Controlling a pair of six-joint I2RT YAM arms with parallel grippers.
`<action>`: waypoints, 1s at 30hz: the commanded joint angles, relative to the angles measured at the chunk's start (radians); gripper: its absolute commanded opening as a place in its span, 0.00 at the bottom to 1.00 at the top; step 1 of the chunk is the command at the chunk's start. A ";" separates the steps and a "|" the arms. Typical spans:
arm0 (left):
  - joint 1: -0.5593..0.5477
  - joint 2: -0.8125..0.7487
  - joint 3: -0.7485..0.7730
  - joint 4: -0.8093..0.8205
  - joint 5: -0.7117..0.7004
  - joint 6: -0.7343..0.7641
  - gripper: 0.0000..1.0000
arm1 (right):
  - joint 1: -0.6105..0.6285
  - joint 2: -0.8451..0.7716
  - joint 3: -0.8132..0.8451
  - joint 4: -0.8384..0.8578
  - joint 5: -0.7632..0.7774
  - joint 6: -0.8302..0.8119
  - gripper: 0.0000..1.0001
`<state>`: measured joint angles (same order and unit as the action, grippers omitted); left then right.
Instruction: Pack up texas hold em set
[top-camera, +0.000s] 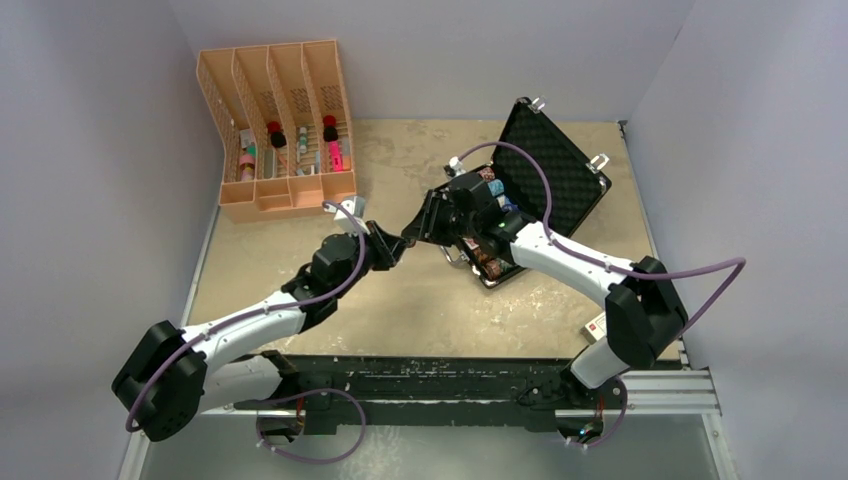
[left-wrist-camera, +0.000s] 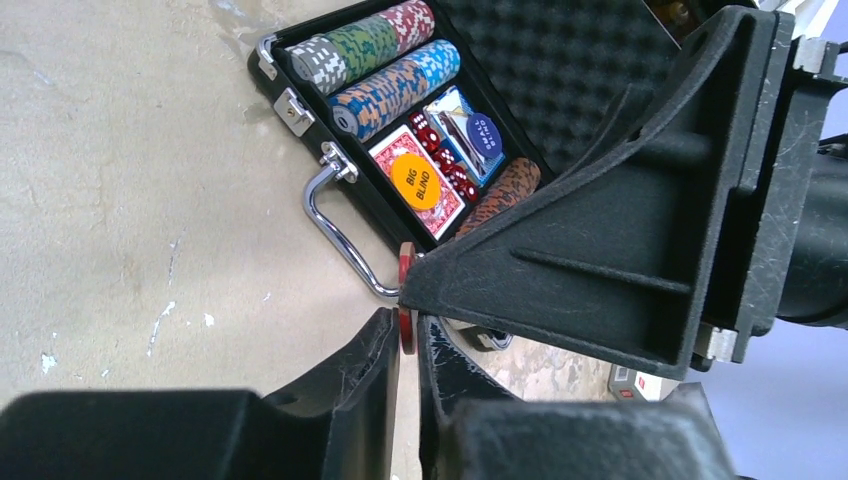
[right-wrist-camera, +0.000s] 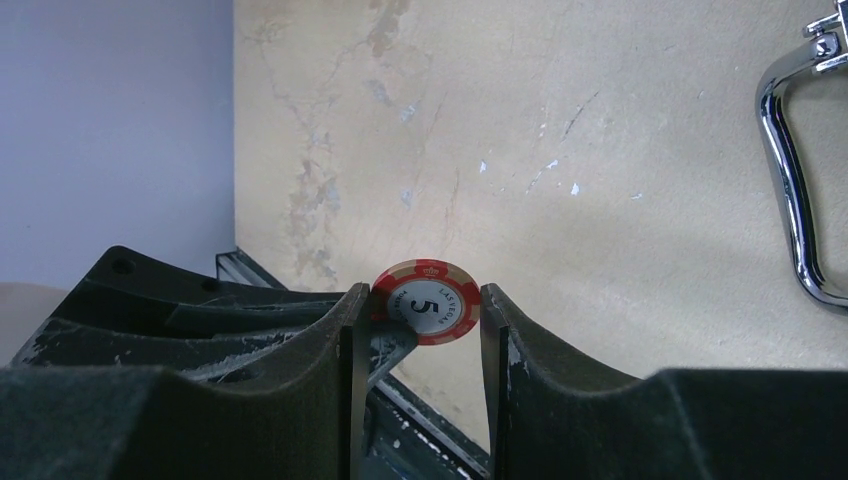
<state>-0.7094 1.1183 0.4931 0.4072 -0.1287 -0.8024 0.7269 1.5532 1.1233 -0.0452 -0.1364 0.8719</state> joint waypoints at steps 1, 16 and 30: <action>-0.002 0.009 0.009 0.088 -0.025 -0.006 0.06 | -0.006 -0.046 -0.008 0.038 -0.062 -0.003 0.37; 0.007 -0.078 0.241 -0.286 0.139 0.251 0.00 | -0.161 -0.303 -0.075 0.218 -0.432 -0.569 0.79; 0.008 -0.245 0.424 -0.470 0.487 0.445 0.00 | -0.163 -0.377 -0.053 0.217 -0.810 -0.784 0.55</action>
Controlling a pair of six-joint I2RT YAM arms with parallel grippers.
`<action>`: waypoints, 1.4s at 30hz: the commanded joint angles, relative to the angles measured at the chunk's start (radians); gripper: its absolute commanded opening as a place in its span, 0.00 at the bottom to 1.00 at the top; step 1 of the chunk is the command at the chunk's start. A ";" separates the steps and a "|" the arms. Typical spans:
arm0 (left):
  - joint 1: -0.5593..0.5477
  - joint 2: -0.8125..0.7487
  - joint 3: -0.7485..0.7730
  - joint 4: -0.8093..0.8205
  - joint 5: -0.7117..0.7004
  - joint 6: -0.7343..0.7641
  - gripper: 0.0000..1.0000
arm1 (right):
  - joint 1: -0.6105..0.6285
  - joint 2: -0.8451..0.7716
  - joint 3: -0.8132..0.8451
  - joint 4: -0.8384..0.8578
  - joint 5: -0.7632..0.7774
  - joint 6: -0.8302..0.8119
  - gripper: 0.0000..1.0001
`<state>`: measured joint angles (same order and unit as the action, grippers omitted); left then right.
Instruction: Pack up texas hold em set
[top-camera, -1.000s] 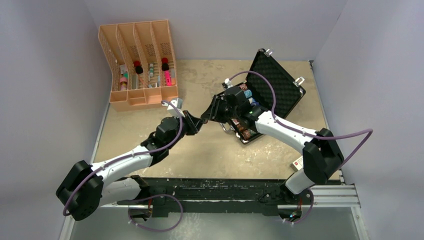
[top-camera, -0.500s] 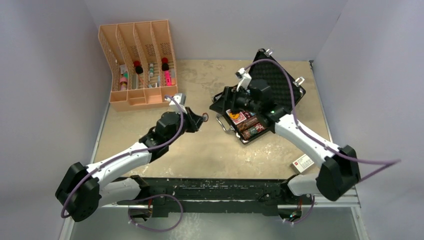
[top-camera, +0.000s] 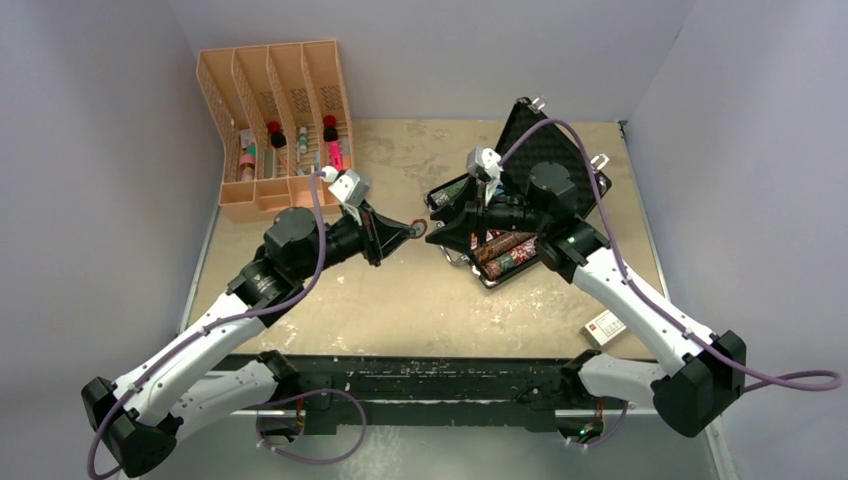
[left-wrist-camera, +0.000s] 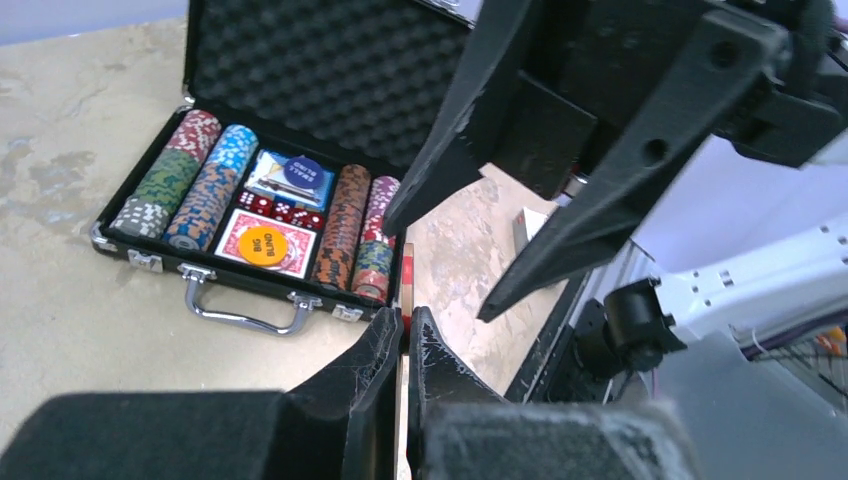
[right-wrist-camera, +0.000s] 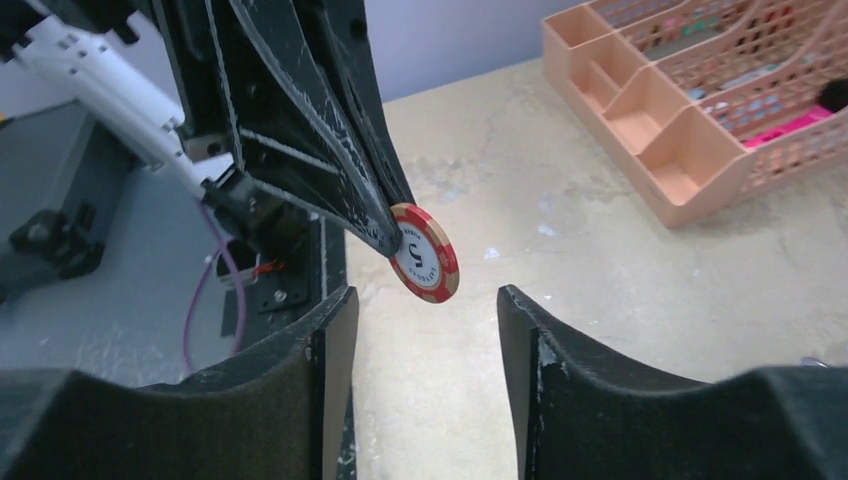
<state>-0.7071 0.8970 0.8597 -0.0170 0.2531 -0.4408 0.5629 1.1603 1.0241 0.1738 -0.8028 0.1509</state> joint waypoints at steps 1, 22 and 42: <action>0.006 -0.029 0.058 -0.046 0.113 0.087 0.00 | 0.001 0.025 0.053 -0.010 -0.164 -0.065 0.53; 0.006 -0.053 0.016 -0.084 -0.157 0.051 0.42 | 0.001 0.062 0.049 -0.047 -0.032 0.049 0.00; 0.004 -0.069 0.026 -0.190 -0.558 0.014 0.55 | 0.001 0.237 0.002 -0.732 0.826 0.225 0.00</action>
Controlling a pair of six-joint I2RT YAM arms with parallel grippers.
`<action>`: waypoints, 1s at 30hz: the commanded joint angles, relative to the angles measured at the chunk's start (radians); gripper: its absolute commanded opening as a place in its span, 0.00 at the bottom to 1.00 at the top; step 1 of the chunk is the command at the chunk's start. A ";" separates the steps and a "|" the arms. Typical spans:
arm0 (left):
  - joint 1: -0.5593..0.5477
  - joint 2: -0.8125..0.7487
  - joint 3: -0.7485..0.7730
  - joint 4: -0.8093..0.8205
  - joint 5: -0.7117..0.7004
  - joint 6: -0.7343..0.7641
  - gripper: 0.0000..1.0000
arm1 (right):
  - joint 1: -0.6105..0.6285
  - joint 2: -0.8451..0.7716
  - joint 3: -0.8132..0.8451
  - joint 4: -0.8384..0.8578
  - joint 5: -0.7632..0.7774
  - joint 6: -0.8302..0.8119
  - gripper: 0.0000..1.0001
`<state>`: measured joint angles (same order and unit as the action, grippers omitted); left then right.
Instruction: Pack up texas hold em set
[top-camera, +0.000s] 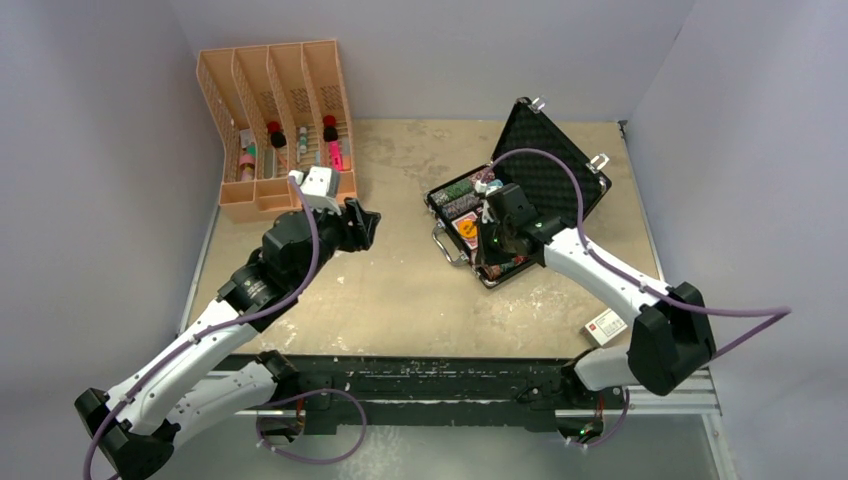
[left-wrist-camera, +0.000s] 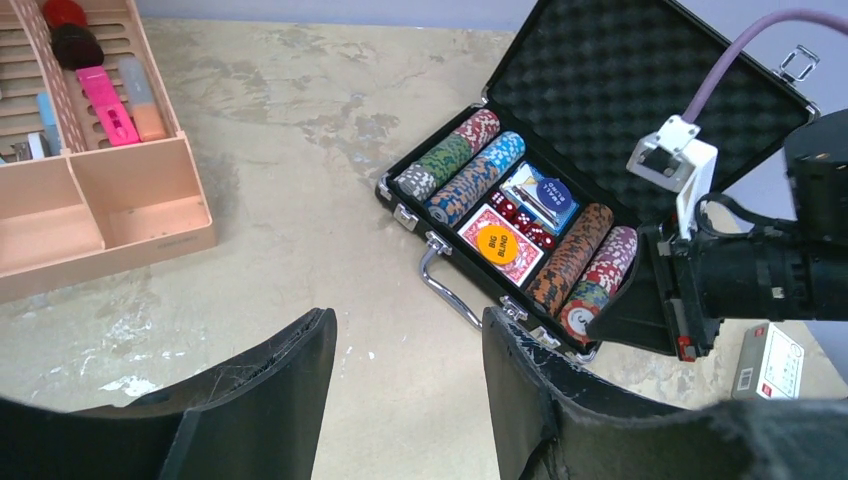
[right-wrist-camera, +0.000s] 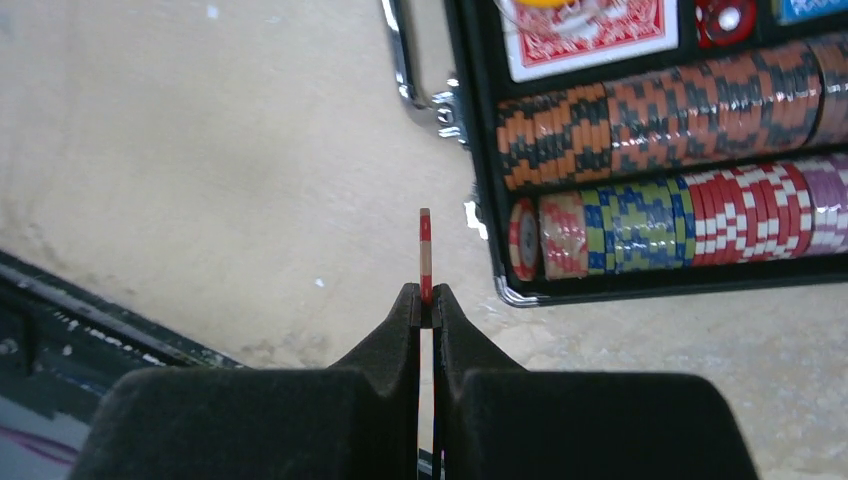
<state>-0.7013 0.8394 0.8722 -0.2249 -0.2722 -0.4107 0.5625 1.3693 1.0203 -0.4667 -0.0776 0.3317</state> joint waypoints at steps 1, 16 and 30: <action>-0.001 -0.011 0.014 0.016 -0.033 -0.016 0.55 | 0.001 0.043 0.008 -0.102 0.109 0.050 0.00; -0.001 -0.004 0.010 0.014 -0.044 -0.008 0.55 | 0.001 0.111 0.029 -0.149 0.235 0.080 0.00; 0.000 -0.007 0.011 0.015 -0.042 -0.004 0.55 | 0.001 0.168 0.069 -0.161 0.252 0.054 0.02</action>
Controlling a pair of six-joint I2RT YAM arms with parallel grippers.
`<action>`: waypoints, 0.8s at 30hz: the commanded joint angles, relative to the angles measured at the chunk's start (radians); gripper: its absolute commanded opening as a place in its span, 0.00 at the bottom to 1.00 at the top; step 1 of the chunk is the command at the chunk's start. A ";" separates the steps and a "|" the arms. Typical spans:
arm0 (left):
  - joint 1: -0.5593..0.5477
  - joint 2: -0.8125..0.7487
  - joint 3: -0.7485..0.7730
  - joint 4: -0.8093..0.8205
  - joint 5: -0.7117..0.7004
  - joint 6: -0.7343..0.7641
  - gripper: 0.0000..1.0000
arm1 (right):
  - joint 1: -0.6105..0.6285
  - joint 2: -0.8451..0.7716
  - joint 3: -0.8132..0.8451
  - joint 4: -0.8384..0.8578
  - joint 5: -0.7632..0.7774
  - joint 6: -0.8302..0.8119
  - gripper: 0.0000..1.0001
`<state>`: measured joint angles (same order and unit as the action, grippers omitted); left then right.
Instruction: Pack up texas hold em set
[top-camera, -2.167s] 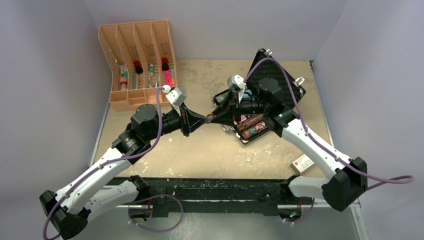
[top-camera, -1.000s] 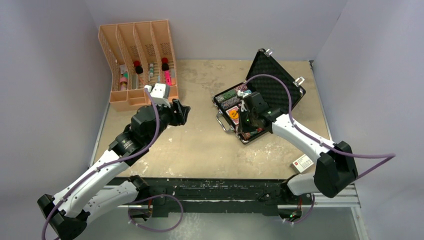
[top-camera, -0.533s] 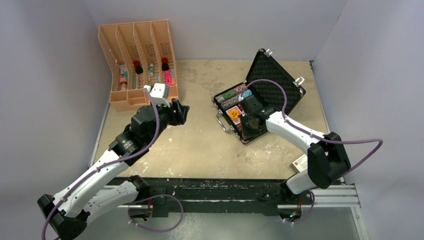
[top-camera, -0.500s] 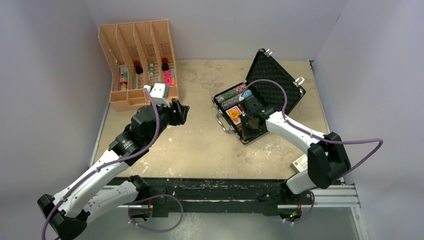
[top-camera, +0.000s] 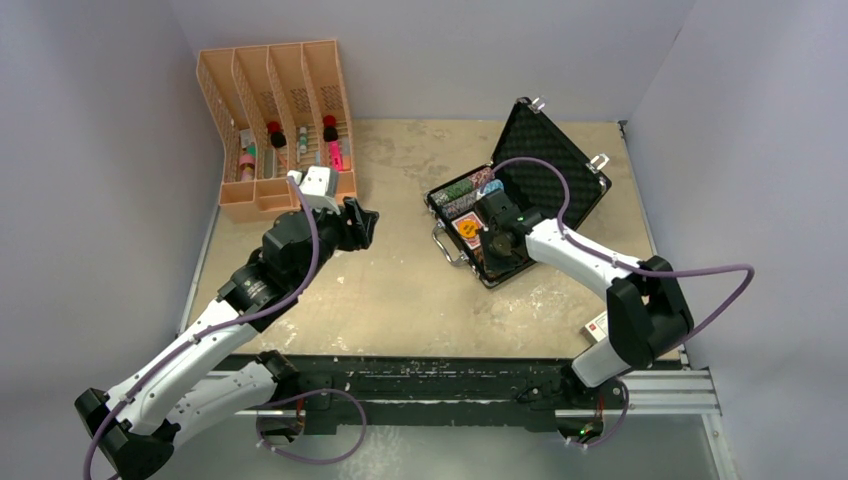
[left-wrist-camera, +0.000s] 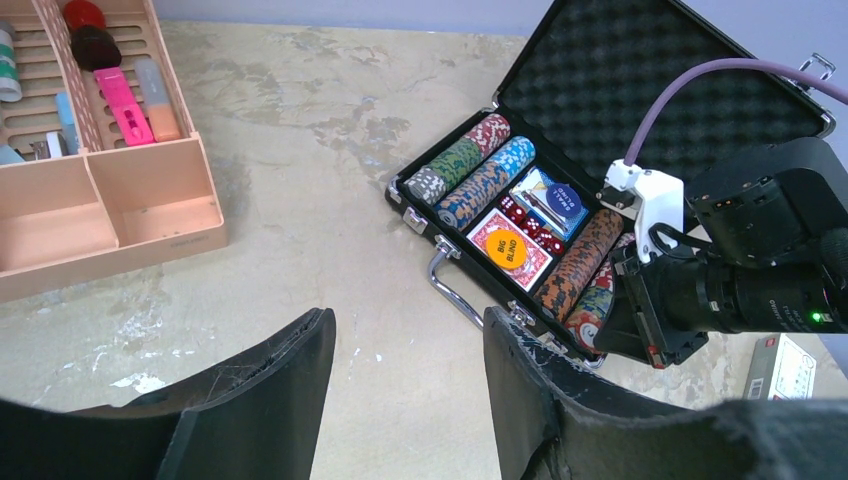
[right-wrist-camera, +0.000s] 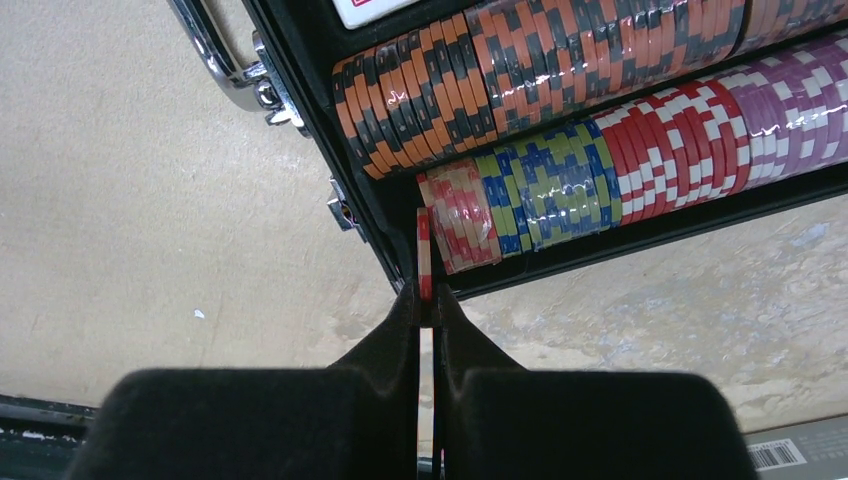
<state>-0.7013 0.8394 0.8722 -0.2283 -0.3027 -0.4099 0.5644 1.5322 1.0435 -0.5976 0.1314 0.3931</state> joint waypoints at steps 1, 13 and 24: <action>-0.001 -0.007 0.011 0.018 -0.012 -0.004 0.55 | -0.001 0.007 0.049 -0.034 0.047 -0.007 0.03; -0.001 -0.001 0.010 0.018 -0.010 -0.003 0.56 | 0.001 -0.054 0.087 -0.029 0.026 -0.012 0.34; 0.000 -0.005 0.015 0.011 -0.045 -0.050 0.57 | -0.001 -0.136 0.176 0.039 0.190 0.019 0.27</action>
<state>-0.7013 0.8421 0.8722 -0.2298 -0.3115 -0.4160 0.5644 1.4818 1.1404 -0.5953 0.1978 0.3923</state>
